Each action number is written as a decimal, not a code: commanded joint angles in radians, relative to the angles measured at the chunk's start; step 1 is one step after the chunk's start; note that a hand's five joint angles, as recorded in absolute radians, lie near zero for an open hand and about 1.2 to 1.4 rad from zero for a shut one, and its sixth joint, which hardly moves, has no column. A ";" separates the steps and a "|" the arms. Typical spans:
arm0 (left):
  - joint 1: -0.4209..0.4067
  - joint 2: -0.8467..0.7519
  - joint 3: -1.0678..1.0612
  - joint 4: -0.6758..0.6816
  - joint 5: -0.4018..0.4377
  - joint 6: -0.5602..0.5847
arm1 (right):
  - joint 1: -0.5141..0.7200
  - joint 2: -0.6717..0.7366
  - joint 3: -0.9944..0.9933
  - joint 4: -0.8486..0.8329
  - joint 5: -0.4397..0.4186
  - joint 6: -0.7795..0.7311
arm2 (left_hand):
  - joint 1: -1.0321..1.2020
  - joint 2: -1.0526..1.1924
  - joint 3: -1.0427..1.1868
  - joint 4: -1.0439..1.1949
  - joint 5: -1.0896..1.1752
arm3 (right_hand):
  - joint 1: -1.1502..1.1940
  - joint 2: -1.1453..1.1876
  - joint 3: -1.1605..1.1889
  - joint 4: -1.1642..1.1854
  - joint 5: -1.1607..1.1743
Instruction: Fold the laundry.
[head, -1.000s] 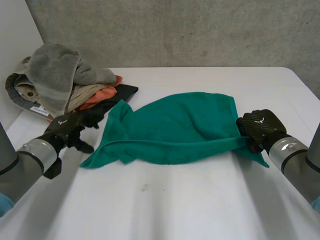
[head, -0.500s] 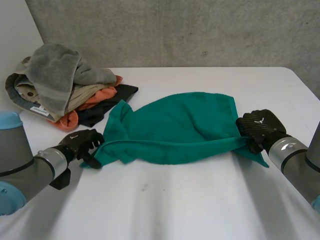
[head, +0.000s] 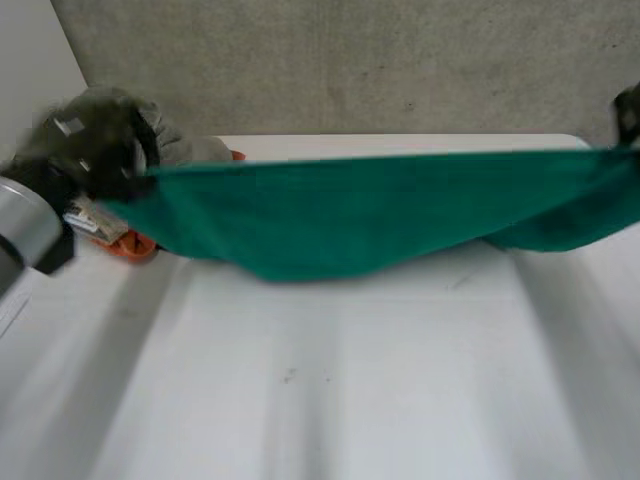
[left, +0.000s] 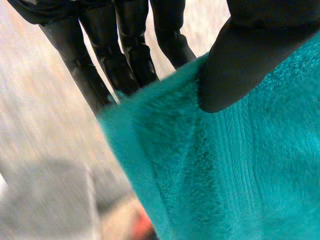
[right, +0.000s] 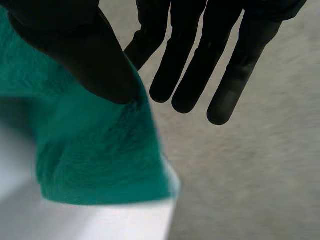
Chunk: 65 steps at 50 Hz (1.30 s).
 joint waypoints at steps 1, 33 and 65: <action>-0.001 0.085 0.013 -0.005 -0.013 0.202 | -0.017 -0.046 -0.104 0.124 -0.010 -0.041 | 0.239 0.203 0.208 0.201 0.237 | 0.258 0.215 0.205 0.197 0.210; -0.163 -0.668 0.883 0.572 -0.148 0.421 | 0.099 0.474 -0.558 -0.615 0.239 0.188 | 0.239 0.203 0.208 0.201 0.237 | 0.258 0.215 0.205 0.197 0.210; -0.177 -0.178 -0.331 0.060 -0.131 0.688 | -0.115 0.202 0.301 0.053 -0.042 -0.324 | 0.239 0.203 0.208 0.201 0.237 | 0.258 0.215 0.205 0.197 0.210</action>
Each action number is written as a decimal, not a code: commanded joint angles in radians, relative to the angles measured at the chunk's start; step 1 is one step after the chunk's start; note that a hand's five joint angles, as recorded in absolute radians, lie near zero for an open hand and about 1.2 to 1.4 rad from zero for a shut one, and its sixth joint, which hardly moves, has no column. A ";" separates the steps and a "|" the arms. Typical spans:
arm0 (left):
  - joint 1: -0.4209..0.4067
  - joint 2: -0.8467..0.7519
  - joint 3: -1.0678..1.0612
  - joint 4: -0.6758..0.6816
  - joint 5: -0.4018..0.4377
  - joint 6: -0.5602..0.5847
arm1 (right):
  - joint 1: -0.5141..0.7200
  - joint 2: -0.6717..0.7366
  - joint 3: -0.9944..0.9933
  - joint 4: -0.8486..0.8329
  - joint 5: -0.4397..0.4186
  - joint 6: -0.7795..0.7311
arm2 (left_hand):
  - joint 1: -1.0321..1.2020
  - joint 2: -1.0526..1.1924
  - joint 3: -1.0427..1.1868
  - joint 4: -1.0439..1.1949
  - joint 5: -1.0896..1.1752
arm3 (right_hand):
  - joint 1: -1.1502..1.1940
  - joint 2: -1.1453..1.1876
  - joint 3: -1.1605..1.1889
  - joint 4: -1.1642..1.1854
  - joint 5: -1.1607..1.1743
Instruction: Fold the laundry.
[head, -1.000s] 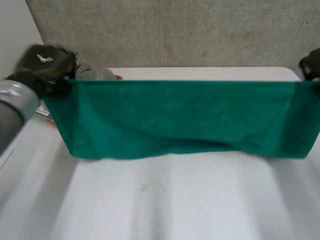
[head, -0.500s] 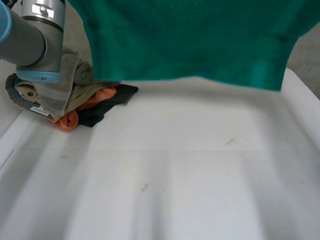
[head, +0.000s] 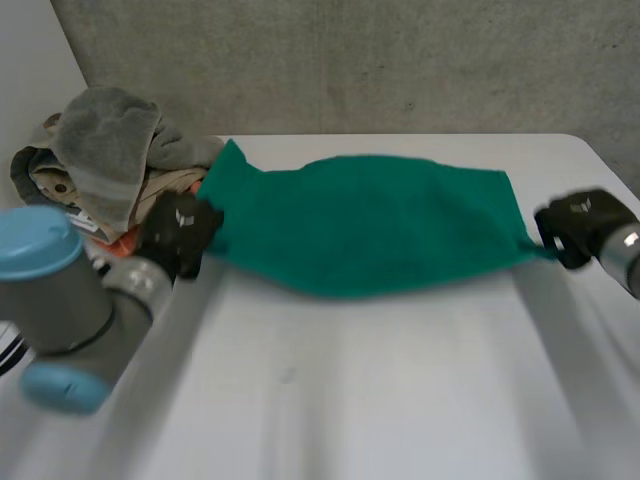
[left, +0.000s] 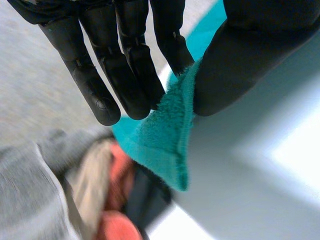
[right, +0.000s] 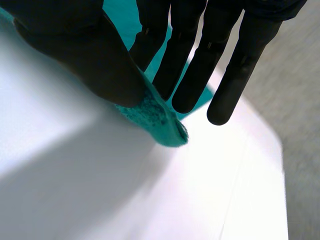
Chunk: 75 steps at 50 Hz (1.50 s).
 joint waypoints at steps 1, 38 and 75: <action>-0.009 0.263 -0.223 -0.315 -0.009 0.160 | -0.132 -0.234 0.201 0.245 0.006 -0.302 | 0.239 0.200 0.203 0.197 0.227 | 0.258 0.215 0.205 0.197 0.197; -0.065 -0.658 0.943 -0.133 -0.104 0.186 | 0.104 0.486 -0.517 -0.359 0.211 -0.131 | 0.239 0.200 0.203 0.197 0.227 | 0.258 0.215 0.205 0.197 0.197; -0.109 -0.209 0.303 0.035 -0.107 -0.205 | -0.121 0.243 -0.129 -0.017 -0.105 0.122 | -0.983 -1.022 -1.018 -1.025 -0.995 | -0.619 -0.662 -0.672 -0.680 -0.680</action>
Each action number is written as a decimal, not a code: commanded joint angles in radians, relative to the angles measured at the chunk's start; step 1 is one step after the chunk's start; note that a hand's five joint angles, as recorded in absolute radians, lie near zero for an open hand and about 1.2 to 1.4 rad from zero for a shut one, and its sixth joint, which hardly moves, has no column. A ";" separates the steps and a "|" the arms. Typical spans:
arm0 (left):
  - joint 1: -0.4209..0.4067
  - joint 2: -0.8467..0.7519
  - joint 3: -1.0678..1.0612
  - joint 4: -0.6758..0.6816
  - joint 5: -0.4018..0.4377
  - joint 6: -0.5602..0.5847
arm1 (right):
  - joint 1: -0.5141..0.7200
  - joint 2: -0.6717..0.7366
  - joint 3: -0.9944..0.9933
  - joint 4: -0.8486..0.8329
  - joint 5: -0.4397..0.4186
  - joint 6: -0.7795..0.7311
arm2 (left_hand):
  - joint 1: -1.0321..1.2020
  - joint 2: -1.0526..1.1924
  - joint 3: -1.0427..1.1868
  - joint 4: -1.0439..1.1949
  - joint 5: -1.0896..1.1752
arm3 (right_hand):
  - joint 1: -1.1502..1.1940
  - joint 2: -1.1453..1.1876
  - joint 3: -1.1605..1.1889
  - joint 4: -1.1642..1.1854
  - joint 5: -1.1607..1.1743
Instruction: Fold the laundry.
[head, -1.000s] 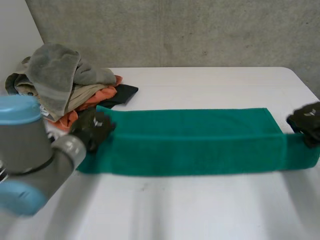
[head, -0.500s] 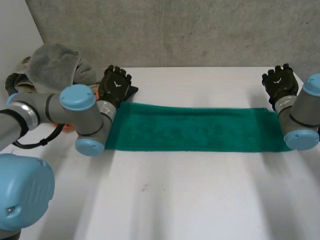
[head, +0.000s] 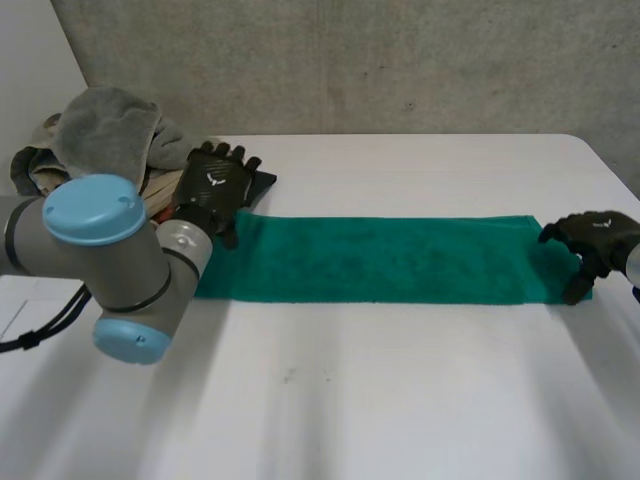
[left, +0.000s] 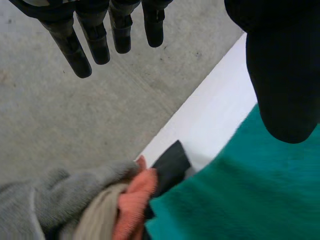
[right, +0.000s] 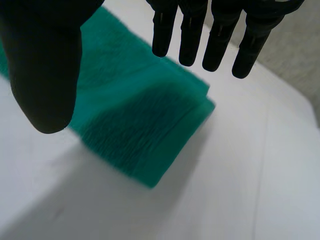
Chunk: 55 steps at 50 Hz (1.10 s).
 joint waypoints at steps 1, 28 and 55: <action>0.004 0.014 -0.052 0.005 0.002 -0.058 | -0.011 0.089 -0.003 -0.086 0.004 -0.014 | -0.015 -0.032 -0.036 -0.025 -0.051 | 0.161 0.175 0.160 0.158 0.145; 0.024 0.175 -0.184 0.008 0.003 -0.063 | -0.192 -0.034 -0.026 -0.161 0.130 -0.415 | -0.015 -0.032 -0.036 -0.025 -0.051 | 0.994 1.008 0.993 0.991 0.979; 0.055 0.275 -0.330 0.010 0.003 -0.063 | 0.797 0.279 -0.172 -0.450 -0.126 -0.468 | -0.015 -0.032 -0.036 -0.025 -0.051 | 0.994 1.008 0.993 0.991 0.979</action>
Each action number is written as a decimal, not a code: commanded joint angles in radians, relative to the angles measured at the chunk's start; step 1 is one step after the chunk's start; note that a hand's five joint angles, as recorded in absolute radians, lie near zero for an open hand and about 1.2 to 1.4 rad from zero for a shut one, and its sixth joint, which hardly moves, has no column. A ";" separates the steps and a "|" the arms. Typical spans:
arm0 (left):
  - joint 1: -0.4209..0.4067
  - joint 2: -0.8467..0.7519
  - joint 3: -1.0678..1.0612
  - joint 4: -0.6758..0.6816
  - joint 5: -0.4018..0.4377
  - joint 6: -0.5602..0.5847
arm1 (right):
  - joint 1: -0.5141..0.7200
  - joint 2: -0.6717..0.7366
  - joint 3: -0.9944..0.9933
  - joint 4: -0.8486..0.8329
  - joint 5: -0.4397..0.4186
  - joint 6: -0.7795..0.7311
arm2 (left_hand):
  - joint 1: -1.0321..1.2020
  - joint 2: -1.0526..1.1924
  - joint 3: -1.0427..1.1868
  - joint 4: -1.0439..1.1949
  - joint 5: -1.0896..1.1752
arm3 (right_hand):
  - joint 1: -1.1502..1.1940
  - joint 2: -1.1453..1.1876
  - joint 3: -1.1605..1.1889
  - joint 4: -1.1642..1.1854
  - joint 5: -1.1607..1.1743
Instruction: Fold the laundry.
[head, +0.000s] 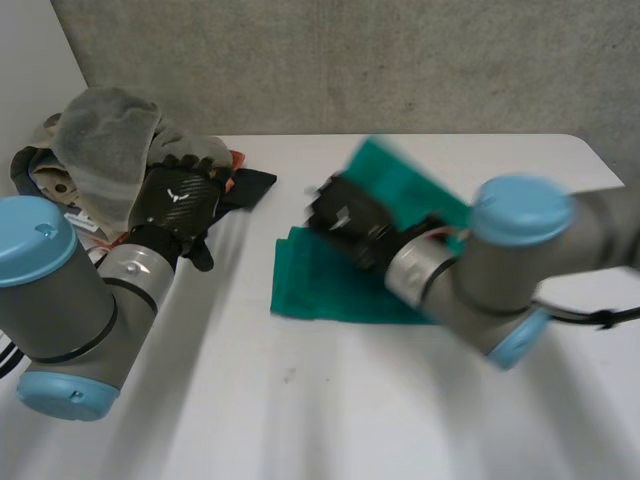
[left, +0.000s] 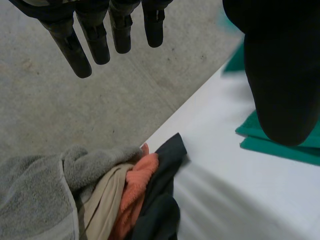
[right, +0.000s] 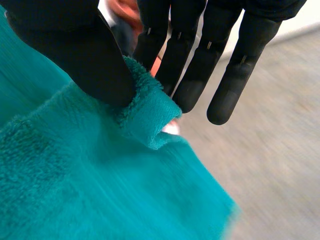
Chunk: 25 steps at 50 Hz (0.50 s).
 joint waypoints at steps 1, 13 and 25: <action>0.010 0.001 -0.027 0.001 0.001 0.000 | 0.110 0.150 -0.049 0.001 -0.006 -0.007 | -0.015 -0.032 -0.036 -0.025 -0.051 | 0.283 0.216 0.204 0.199 0.229; 0.002 -0.001 0.020 0.007 0.002 0.000 | 0.025 -0.094 0.101 0.019 0.202 0.298 | -0.015 -0.032 -0.036 -0.025 -0.051 | -0.938 -1.006 -1.017 -1.023 -0.993; -0.059 -0.011 0.057 0.013 0.001 -0.006 | -0.284 -0.180 0.272 0.260 0.207 0.554 | -0.015 -0.032 -0.036 -0.025 -0.051 | -0.938 -1.006 -1.017 -1.023 -0.993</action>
